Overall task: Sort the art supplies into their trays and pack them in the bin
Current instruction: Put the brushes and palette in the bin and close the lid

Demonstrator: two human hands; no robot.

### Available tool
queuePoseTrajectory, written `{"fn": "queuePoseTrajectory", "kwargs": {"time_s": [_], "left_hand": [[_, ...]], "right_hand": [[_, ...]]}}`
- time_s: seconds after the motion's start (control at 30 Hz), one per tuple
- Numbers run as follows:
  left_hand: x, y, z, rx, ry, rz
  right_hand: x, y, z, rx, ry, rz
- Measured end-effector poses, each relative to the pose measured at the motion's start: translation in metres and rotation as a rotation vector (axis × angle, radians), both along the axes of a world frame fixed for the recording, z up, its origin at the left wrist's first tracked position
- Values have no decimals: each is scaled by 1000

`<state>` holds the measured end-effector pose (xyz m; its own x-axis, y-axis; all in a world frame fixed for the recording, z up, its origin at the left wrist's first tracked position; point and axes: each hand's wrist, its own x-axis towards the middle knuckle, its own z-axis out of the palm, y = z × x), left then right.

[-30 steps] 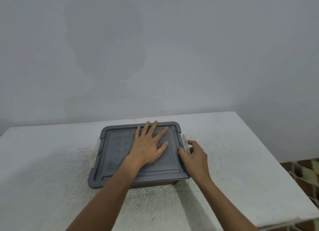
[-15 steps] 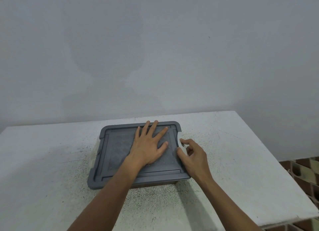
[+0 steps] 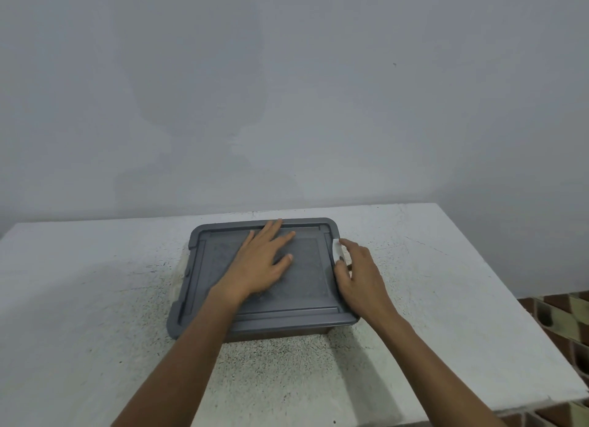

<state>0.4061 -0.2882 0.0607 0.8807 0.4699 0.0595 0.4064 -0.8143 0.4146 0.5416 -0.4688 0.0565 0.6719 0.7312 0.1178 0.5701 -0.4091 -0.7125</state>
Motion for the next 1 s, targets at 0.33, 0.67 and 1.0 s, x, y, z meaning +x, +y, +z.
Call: {"fn": "queuePoseTrajectory", "kwargs": {"time_s": [0.33,0.67,1.0], "left_hand": [[-97,30,0,-3,74,613],[-110,26,-16,-103,-155,557],[-112,32,-23,-102,-189,548]], "right_hand": [[9,52,19,-385,-395,148],[-22,96,13,-483,-560,100],[-58,127,13,-352,-501,298]]}}
